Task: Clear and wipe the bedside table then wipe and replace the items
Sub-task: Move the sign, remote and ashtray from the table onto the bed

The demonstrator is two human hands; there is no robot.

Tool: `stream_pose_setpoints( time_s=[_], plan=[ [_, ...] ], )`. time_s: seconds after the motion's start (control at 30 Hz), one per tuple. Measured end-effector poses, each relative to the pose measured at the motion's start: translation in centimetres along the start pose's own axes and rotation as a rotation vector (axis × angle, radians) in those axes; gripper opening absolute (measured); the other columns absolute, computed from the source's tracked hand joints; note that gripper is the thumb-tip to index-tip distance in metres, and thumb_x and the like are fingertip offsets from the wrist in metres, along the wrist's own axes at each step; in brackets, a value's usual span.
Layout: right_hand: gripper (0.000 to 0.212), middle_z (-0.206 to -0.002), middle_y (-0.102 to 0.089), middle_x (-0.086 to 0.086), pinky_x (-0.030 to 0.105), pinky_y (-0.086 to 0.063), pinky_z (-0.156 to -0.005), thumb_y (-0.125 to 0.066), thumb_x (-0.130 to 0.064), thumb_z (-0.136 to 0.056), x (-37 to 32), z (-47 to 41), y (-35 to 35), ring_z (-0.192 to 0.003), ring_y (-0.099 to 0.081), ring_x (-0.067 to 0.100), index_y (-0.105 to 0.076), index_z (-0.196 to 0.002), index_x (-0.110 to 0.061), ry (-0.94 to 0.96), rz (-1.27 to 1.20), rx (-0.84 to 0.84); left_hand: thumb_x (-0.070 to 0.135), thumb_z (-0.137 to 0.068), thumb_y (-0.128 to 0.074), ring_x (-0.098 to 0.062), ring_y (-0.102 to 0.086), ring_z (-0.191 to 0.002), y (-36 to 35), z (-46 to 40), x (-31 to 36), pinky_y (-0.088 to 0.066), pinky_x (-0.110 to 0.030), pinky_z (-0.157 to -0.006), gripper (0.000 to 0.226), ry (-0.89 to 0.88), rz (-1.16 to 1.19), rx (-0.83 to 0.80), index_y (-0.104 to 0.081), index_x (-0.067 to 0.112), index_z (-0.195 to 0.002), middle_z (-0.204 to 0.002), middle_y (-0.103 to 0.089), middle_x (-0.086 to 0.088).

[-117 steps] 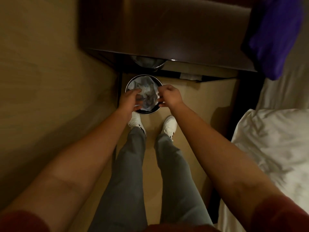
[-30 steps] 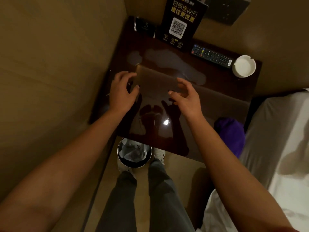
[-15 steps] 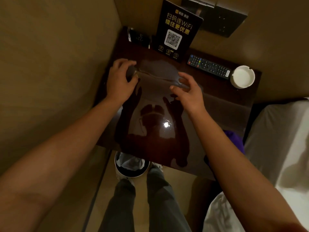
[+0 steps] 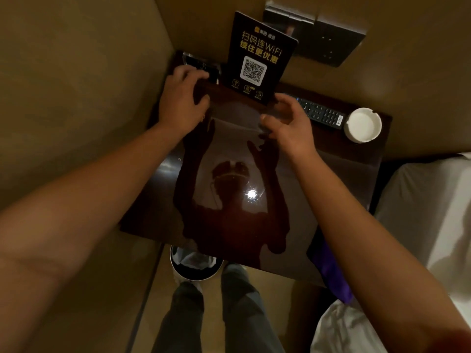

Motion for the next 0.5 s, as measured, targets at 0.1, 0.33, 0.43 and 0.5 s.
stream_pose_setpoints(
  time_s=[0.1, 0.33, 0.43, 0.5],
  plan=[
    [0.07, -0.125, -0.055, -0.008, 0.039, -0.063, -0.084, -0.079, -0.021, -0.088, -1.0, -1.2, 0.6, -0.083, -0.068, 0.002, -0.044, -0.148, -0.025, 0.001, -0.028, 0.061, 0.019, -0.089, -0.069, -0.033, -0.047, -0.129, -0.2, -1.5, 0.2, -0.041, -0.037, -0.105, 0.05, -0.026, -0.094, -0.025, -0.056, 0.02, -0.138, -0.146, -0.046, -0.01],
    [0.084, -0.106, -0.062, -0.014, 0.044, -0.06, -0.091, -0.078, -0.025, -0.089, -3.4, -3.8, 0.7, -0.101, -0.073, 0.022, -0.03, -0.156, -0.021, 0.052, -0.001, 0.072, 0.013, -0.086, -0.071, -0.04, -0.043, -0.132, -0.2, -6.0, 0.8, -0.041, -0.051, -0.106, 0.064, -0.135, -0.392, -0.137, -0.047, 0.023, -0.145, -0.15, -0.044, -0.012],
    [0.081, -0.14, -0.057, 0.005, 0.05, -0.058, -0.096, -0.076, -0.028, -0.091, -3.0, -4.7, 0.5, -0.119, -0.066, 0.027, -0.03, -0.156, -0.019, 0.032, 0.011, 0.067, 0.014, -0.088, -0.07, -0.042, -0.042, -0.131, -1.0, -7.2, 1.5, -0.04, -0.053, -0.105, 0.061, -0.193, -0.487, -0.21, -0.048, 0.022, -0.145, -0.146, -0.048, -0.015],
    [0.076, -0.139, -0.059, 0.01, 0.048, -0.062, -0.086, -0.073, -0.025, -0.094, -2.5, -5.3, 0.4, -0.107, -0.071, 0.027, -0.03, -0.156, -0.017, 0.003, -0.03, 0.053, 0.015, -0.09, -0.069, -0.044, -0.042, -0.129, -1.7, -7.8, 2.1, -0.04, -0.054, -0.103, 0.057, -0.223, -0.541, -0.234, -0.05, 0.021, -0.144, -0.143, -0.05, -0.017]
  ],
)
Point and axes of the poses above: each hand's wrist, its own z-axis away from the middle knuckle, its own y-axis out of the back of the hand, x = y × z, the point moved 10 cm from there along -z, towards the middle knuckle
